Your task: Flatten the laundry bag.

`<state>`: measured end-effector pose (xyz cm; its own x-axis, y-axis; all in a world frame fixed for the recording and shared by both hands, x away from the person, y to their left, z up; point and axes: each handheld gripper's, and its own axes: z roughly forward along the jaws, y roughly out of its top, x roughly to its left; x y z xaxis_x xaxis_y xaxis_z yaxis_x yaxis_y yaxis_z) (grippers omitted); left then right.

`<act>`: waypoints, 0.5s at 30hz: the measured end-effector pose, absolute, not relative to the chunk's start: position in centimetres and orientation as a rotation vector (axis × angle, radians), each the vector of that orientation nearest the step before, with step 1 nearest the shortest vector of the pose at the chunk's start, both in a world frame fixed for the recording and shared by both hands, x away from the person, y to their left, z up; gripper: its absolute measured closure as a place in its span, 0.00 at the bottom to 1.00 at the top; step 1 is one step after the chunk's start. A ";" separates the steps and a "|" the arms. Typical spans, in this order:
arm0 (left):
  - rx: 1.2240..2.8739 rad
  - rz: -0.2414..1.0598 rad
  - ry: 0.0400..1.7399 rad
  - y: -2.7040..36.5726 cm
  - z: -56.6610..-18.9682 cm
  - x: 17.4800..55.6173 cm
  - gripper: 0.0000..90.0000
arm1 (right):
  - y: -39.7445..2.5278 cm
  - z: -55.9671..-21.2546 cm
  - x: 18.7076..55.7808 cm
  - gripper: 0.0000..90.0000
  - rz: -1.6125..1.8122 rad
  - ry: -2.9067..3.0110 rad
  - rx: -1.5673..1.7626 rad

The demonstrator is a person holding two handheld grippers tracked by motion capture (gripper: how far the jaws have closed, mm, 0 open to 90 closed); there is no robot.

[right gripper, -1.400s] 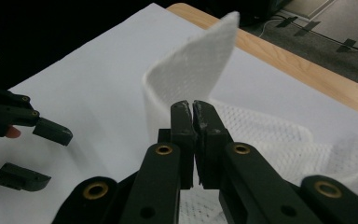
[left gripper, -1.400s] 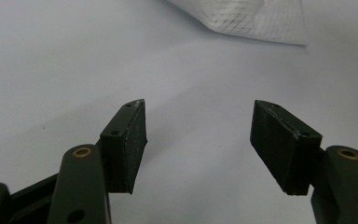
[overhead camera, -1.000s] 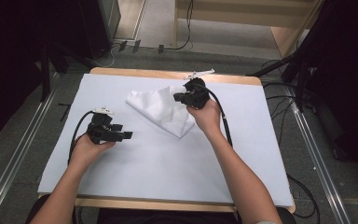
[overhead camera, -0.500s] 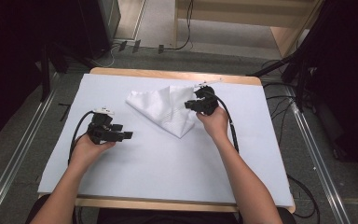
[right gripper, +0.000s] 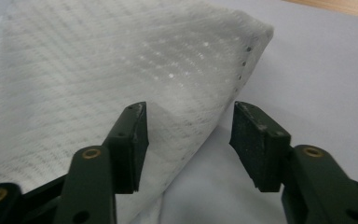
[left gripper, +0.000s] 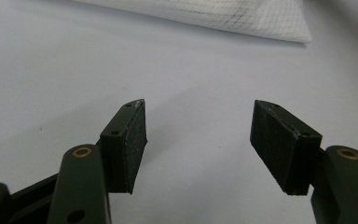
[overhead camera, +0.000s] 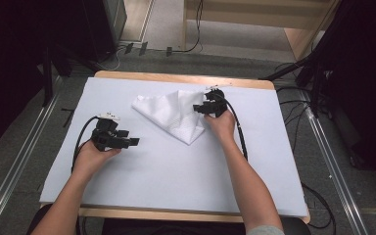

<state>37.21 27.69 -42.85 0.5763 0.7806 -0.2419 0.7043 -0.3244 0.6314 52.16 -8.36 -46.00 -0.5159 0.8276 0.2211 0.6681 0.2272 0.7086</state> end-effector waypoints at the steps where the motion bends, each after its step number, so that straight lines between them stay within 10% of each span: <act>1: 2.096 0.138 1.177 27.7 -42.9 37.2 0.41 | -8.3 -46.1 52.4 0.49 1.140 2.291 1.433; 15: 2.099 0.137 1.181 27.7 -43.0 37.3 0.41 | -7.0 -47.0 52.9 0.95 1.071 2.308 1.408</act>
